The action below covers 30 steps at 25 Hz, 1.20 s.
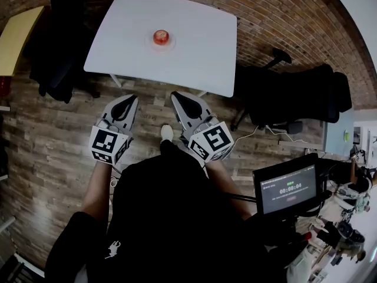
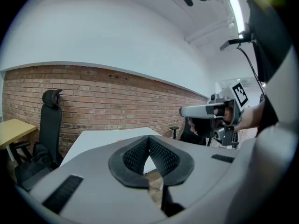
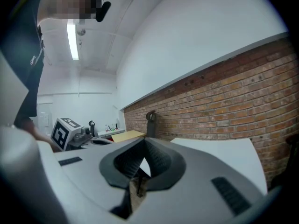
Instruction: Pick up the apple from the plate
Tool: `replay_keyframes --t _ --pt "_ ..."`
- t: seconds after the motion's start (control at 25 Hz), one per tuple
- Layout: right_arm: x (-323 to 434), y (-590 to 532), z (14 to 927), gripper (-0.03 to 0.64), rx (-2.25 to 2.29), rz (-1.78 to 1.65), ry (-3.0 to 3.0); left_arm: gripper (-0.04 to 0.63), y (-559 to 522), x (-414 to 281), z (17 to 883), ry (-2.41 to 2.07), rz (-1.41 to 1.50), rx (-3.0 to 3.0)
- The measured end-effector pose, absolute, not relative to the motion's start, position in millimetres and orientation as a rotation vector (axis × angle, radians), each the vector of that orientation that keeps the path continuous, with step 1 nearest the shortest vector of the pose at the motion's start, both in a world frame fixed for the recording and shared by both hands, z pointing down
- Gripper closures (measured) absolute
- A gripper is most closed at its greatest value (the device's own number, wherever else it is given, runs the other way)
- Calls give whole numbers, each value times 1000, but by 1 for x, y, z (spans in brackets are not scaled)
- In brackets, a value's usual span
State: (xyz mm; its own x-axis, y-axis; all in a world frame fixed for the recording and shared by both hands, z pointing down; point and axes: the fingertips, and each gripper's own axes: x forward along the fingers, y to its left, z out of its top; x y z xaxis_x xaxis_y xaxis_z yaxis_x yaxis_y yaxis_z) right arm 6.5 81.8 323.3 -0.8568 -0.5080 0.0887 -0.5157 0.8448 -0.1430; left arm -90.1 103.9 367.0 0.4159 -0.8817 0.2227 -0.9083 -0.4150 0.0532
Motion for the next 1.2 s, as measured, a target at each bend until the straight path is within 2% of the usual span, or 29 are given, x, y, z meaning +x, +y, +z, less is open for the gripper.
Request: replay_keyframes --t 0.52,1.2 --pt "24 1 312 615 761 226 -2996 589 28 -66 358 -1629 245 2486" --pt "44 -55 335 614 712 315 -2999 590 -10 -50 378 -1655 311 2420"
